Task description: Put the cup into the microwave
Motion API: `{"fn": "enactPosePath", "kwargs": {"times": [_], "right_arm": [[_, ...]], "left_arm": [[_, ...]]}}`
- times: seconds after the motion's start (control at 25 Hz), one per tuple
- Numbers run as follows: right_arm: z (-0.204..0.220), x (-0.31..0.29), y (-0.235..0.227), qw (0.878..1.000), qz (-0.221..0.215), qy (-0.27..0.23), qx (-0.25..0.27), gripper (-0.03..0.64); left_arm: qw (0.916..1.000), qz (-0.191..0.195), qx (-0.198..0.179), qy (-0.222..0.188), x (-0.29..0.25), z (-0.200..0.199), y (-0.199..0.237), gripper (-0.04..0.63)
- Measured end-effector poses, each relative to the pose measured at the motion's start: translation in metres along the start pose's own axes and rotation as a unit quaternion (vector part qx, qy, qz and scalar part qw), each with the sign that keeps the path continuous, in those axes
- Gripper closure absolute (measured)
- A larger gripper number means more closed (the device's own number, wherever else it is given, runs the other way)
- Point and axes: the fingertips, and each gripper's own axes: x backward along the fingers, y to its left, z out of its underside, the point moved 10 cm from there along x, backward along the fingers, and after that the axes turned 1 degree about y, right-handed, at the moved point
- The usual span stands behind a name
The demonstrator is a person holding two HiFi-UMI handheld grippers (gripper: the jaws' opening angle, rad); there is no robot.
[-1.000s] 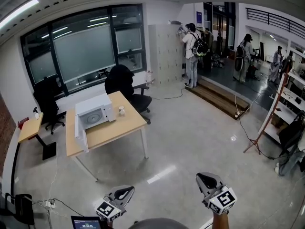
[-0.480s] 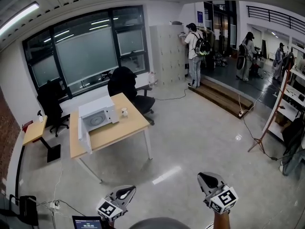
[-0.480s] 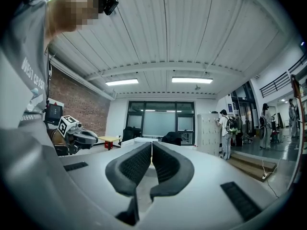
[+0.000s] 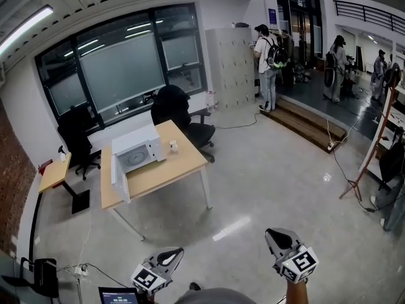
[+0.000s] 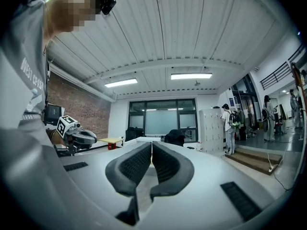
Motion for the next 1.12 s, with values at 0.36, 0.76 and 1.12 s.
{"fn": "enactPosePath", "kwargs": {"times": [0.36,0.76,1.12], "right_arm": [[0.008,-0.051,-0.016,1.000,-0.002,0.018,-0.005,0.598],[-0.003,-0.139,-0.015,1.000,0.010,0.025,0.004,0.598],[-0.027,-0.243,0.014,0.999,-0.009,0.027,0.043,0.598]], "left_arm": [[0.9999,0.007,0.012,0.007,-0.027,0.017,0.042,0.574],[0.9998,0.020,0.004,0.002,-0.045,0.035,0.137,0.574],[0.9994,-0.004,-0.019,-0.029,-0.019,0.045,0.237,0.574]]}}
